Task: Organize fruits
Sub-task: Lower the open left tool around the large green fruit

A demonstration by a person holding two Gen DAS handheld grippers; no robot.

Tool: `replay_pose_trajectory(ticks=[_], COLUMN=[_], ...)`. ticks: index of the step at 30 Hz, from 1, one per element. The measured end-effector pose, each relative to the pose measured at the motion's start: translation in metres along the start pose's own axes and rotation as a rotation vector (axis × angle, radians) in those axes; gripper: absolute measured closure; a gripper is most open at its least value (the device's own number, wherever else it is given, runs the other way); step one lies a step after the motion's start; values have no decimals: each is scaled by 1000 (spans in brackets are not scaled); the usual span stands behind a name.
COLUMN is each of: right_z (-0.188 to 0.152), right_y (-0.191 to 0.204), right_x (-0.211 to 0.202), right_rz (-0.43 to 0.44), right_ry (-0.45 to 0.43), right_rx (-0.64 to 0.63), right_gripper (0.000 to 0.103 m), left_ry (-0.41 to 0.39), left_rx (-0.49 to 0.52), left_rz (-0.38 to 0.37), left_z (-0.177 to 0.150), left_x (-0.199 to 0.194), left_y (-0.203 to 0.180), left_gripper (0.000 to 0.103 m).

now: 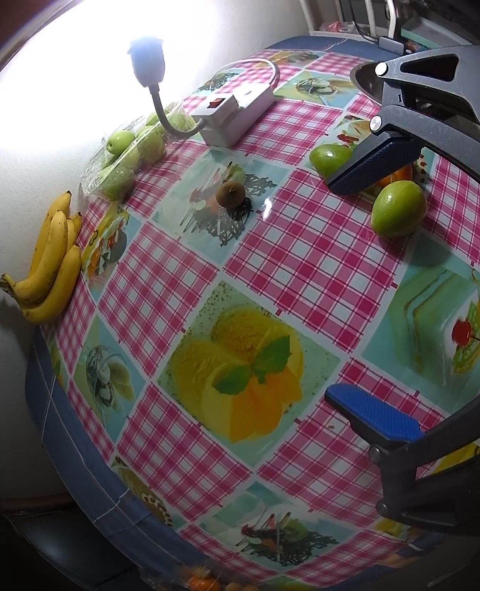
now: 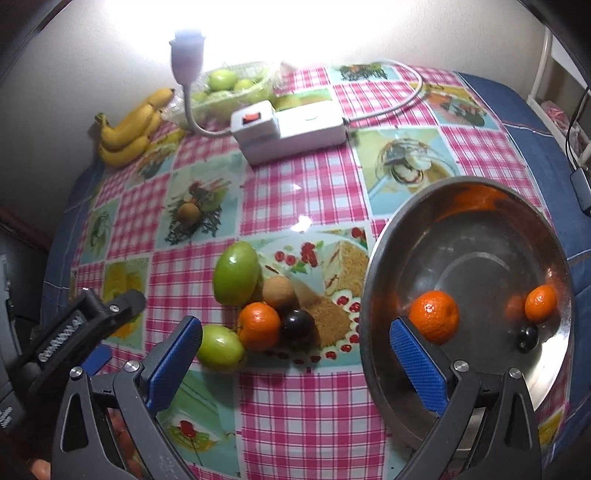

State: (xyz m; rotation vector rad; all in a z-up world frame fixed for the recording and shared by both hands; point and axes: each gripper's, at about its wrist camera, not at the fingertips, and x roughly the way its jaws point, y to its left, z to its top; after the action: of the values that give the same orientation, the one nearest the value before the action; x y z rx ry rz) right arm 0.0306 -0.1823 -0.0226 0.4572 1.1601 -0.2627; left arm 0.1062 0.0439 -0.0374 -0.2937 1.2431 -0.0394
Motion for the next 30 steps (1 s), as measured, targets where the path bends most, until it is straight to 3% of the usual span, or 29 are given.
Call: replay_pose_trajectory(ticks=[9, 17, 24, 30], right_z=[-5, -7, -7, -7], right_y=[-23, -35, -35, -37], right_x=[-4, -12, -10, -11], right_rz=[-53, -47, -44, -45], right_ry=[8, -6, 2, 3], right_rx=[35, 59, 53, 57], right_gripper=[2, 2, 2, 2], left_ry=[59, 95, 132, 160], left_rx=[47, 87, 82, 58], left_rz=[55, -3, -51, -102], left_z=[-12, -26, -31, -37], left_x=[13, 18, 24, 27], left_y=[-14, -28, -36, -37], left_gripper=[0, 4, 14, 16])
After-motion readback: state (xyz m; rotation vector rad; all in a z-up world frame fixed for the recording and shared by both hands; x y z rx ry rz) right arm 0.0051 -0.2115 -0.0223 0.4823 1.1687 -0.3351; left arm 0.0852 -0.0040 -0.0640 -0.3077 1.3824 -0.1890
